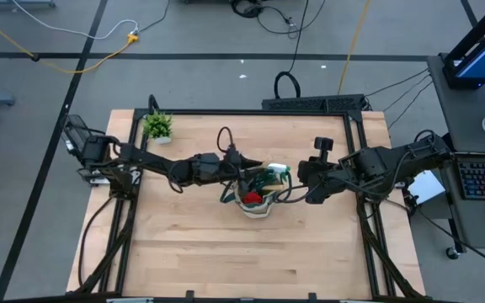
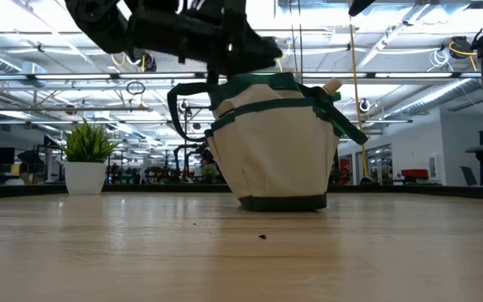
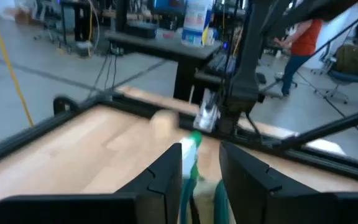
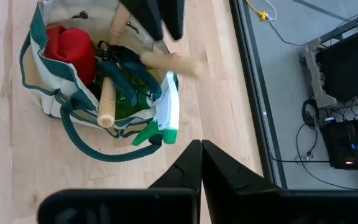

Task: Pick & Place Garden tools in Gardening bag
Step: Put the light brown trowel into the light brown gardening bag

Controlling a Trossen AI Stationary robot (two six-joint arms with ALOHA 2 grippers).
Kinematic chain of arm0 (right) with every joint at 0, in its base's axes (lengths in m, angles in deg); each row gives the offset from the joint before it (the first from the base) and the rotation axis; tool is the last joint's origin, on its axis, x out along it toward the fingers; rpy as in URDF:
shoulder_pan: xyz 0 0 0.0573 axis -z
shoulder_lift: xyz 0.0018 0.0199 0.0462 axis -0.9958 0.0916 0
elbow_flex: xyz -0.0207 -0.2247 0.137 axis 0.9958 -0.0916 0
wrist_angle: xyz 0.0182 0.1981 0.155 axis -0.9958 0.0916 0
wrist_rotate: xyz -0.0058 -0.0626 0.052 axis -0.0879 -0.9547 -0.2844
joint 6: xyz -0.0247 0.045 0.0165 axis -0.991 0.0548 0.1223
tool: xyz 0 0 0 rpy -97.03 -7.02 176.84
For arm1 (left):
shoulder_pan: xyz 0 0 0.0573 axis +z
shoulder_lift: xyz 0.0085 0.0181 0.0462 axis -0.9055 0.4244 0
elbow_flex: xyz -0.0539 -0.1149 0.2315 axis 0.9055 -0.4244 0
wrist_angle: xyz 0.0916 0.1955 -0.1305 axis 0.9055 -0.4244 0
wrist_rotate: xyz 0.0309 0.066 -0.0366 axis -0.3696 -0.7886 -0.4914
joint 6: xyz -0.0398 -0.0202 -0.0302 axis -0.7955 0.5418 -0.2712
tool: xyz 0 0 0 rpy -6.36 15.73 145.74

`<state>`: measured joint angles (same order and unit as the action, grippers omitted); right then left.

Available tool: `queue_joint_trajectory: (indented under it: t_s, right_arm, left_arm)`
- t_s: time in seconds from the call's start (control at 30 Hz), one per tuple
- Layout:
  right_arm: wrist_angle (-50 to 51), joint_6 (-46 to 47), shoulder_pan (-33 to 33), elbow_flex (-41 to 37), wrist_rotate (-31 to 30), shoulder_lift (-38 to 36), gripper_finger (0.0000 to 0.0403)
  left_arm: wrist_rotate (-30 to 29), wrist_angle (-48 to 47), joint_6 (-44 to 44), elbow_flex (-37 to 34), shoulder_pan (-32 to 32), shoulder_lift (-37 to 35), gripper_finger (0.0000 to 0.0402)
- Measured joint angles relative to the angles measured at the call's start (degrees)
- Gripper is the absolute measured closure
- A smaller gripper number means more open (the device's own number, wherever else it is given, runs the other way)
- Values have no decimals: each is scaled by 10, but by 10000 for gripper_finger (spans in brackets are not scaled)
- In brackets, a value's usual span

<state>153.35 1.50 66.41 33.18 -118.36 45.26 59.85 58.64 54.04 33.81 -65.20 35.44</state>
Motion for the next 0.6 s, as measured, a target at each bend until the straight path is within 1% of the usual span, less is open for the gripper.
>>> queue_joint_trajectory:
  t_s: [0.1, 0.27, 0.33, 0.43, 0.6]
  right_arm:
    - [0, 0, 0, 0, 0, 0, 403]
    - [0, -3, 0, 0, 0, 0, 403]
    - [0, -3, 0, 0, 0, 0, 403]
    - [0, -3, 0, 0, 0, 0, 403]
    - [0, -3, 0, 0, 0, 0, 403]
  left_arm:
    - [-15, 1, 15, 0, -6, -18, 289]
    - [-15, 1, 26, 10, -6, -28, 289]
    - [-15, -6, 29, 26, -6, -29, 289]
    - [-15, -56, 40, 58, -2, -30, 289]
    - [-14, -206, 70, 142, 16, -27, 289]
